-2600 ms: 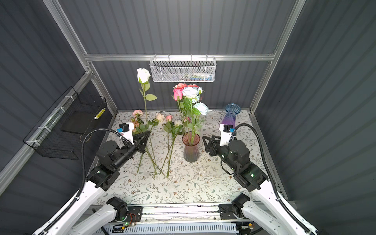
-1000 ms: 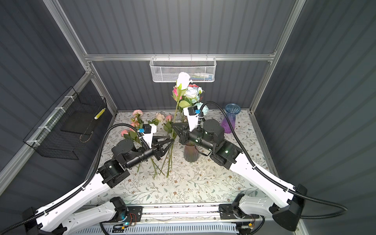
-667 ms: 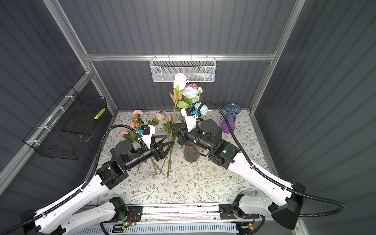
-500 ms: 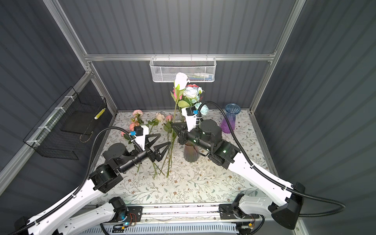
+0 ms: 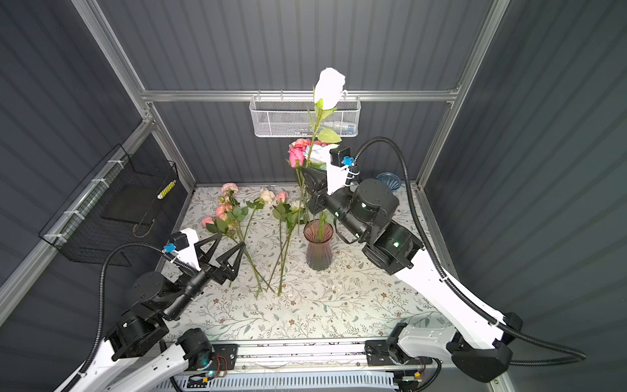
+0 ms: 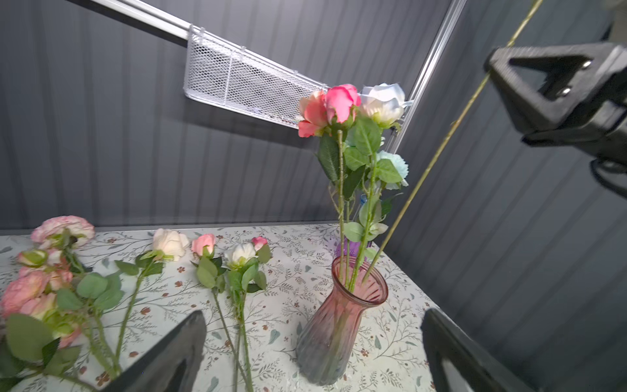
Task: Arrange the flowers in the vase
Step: 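Lower the white rose stem into the pink vase with the right gripper, then open the right gripper and draw back while the left reaches to the pile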
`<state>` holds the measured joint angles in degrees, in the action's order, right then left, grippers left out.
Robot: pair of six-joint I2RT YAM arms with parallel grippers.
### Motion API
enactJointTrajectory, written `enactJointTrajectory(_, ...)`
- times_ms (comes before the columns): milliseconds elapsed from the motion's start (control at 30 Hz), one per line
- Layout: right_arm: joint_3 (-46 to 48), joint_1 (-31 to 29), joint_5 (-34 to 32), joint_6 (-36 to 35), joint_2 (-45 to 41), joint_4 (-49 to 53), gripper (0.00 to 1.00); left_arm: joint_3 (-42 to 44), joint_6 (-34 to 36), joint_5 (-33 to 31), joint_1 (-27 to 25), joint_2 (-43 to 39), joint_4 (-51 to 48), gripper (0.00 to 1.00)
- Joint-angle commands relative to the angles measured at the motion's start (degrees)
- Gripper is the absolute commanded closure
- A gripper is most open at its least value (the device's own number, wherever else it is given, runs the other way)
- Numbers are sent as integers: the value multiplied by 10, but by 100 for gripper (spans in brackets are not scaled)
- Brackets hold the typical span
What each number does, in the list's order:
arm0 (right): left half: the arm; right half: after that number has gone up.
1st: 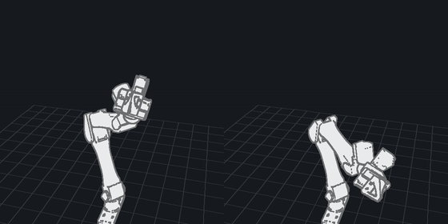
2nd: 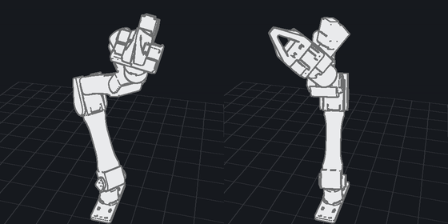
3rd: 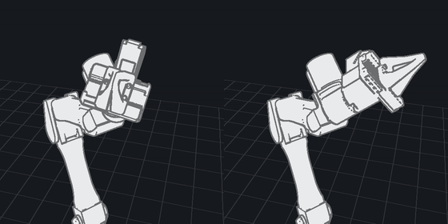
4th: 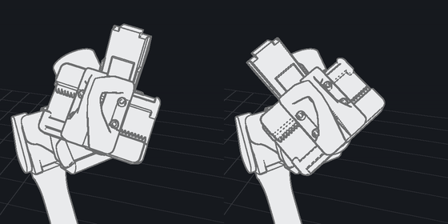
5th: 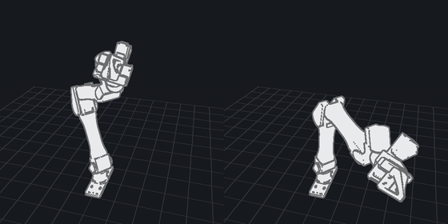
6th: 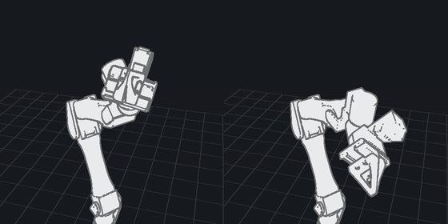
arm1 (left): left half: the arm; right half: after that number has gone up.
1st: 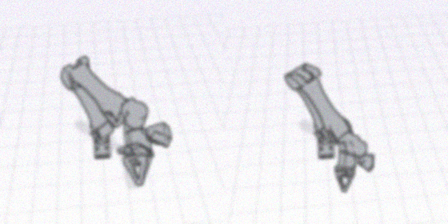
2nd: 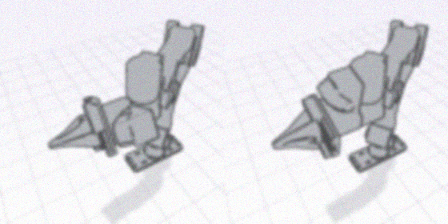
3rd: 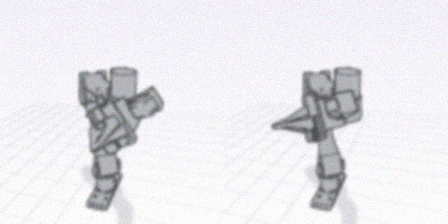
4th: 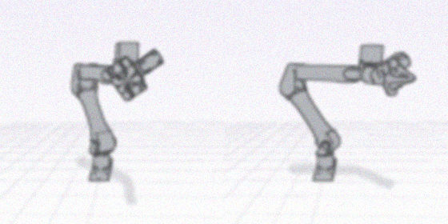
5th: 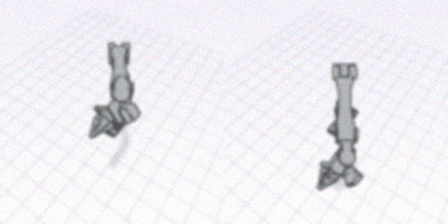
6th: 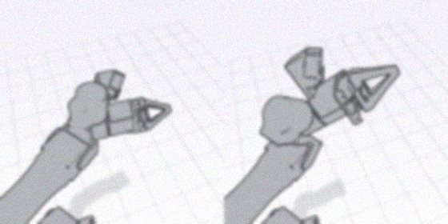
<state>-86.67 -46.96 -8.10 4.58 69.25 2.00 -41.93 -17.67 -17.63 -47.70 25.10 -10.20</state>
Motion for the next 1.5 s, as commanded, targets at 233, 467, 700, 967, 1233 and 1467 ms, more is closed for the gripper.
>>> enactJointTrajectory(233, 90, 67, -34, 9, -15, 13, 94, -11, 0, -46, -3, 17, -33, 0)
enactJointTrajectory(467, 175, 77, -28, 62, -21, 13, 85, -4, -4, -46, -3, 34, -24, 0)
enactJointTrajectory(700, 241, 78, -59, 99, -45, 18, 65, -10, -8, -42, -3, 75, -15, 1)
enactJointTrajectory(967, 313, 78, -69, 134, -118, 15, 59, -12, -28, -66, -3, 129, 3, 1)
enactJointTrajectory(1233, 355, 76, -65, 156, -209, 58, 51, -64, -85, -182, 8, 282, -61, 13)
enactJointTrajectory(1467, 426, 77, -109, 169, -289, 84, 50, -151, -129, 55, 149, 501, -61, 29)
